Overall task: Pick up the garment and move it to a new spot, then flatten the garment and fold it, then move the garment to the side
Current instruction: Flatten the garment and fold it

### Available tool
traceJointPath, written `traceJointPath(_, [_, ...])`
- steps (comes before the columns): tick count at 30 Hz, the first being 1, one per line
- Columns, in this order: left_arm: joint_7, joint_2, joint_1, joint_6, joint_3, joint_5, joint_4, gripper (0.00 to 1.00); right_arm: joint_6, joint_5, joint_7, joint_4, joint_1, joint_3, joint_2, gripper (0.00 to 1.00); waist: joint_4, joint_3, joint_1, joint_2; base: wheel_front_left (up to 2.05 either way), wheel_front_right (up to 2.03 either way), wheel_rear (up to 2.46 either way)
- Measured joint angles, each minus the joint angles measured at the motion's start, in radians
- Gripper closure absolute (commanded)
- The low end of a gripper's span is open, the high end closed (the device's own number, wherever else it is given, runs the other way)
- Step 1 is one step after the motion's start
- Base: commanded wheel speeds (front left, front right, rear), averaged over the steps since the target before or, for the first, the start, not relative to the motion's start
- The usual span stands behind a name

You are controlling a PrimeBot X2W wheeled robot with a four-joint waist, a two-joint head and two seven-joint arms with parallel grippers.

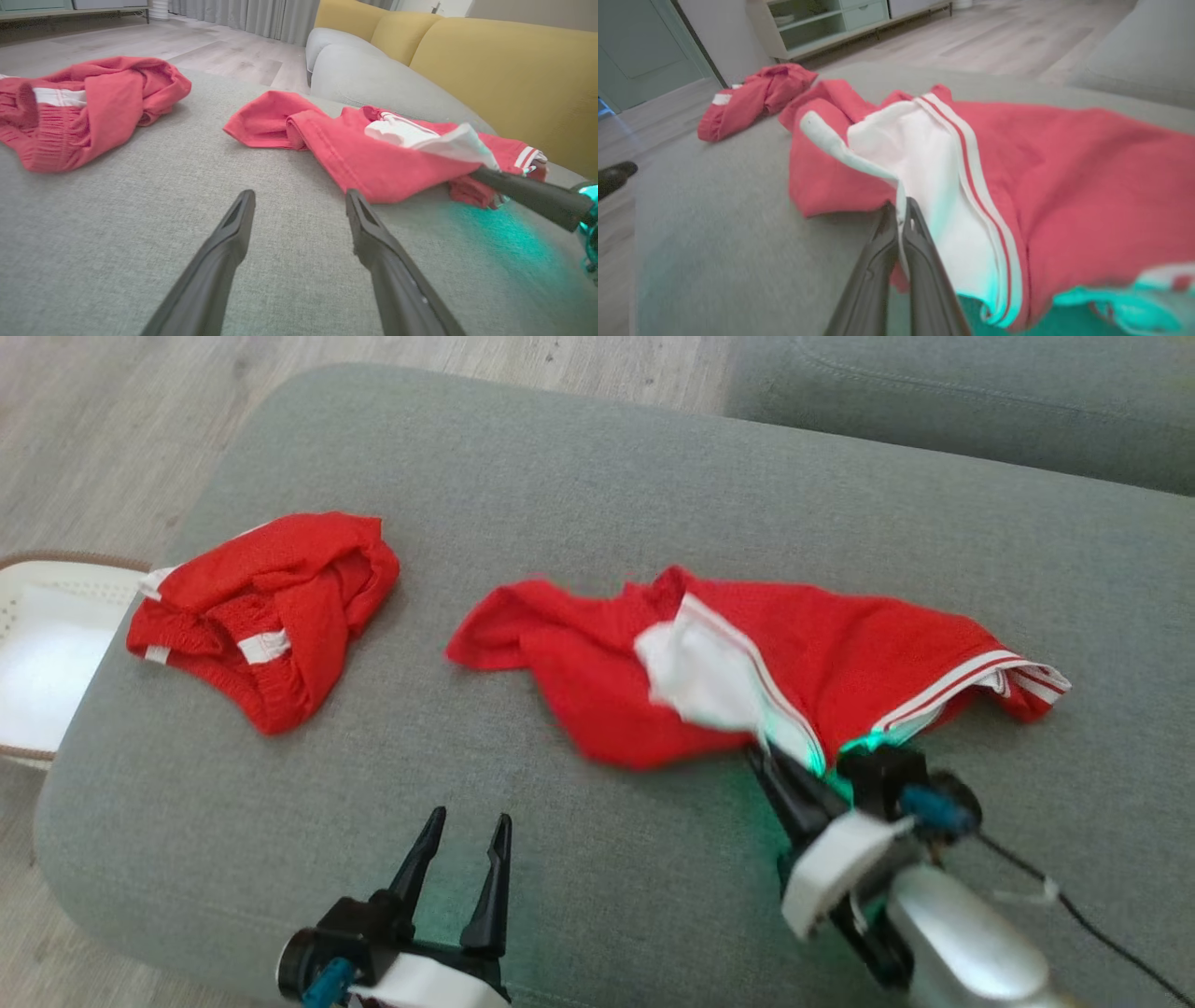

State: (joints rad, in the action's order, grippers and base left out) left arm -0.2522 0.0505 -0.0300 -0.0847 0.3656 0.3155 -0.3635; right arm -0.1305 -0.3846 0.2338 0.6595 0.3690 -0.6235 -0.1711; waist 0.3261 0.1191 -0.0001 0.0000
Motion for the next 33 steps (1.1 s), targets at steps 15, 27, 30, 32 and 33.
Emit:
traceJointPath(15, [0.0, 0.0, 0.034, -0.012, 0.003, -0.009, -0.017, 0.0, 0.0, -0.055, -0.04, -0.063, -0.142, -0.018, -0.03, 0.0, -0.002, -0.026, 0.0, 0.0, 0.0, 0.0, 0.0])
traceJointPath(27, [0.0, 0.0, 0.035, -0.016, 0.012, -0.008, -0.022, 0.0, 0.0, -0.059, -0.031, -0.106, -0.132, -0.101, -0.026, 0.0, 0.015, -0.024, 0.0001, 0.0, 0.0, 0.0, 0.0])
traceJointPath(30, [0.0, 0.0, 0.035, -0.016, 0.012, -0.008, -0.024, 0.0, 0.0, -0.039, -0.031, -0.088, -0.119, -0.105, -0.019, 0.0, 0.021, -0.025, 0.0001, 0.0, 0.0, 0.0, 0.0])
traceJointPath(32, [0.0, 0.0, 0.035, -0.016, 0.012, -0.008, -0.026, 0.0, 0.0, -0.03, -0.031, -0.074, -0.111, -0.104, -0.015, 0.0, 0.025, -0.026, 0.0001, 0.0, 0.0, 0.0, 0.0])
traceJointPath(33, [0.0, 0.0, 0.035, -0.016, 0.012, -0.008, -0.026, 0.0, 0.0, -0.029, -0.029, -0.074, -0.109, -0.101, -0.012, 0.41, 0.027, -0.026, 0.0001, 0.0, 0.0, 0.0, 0.0])
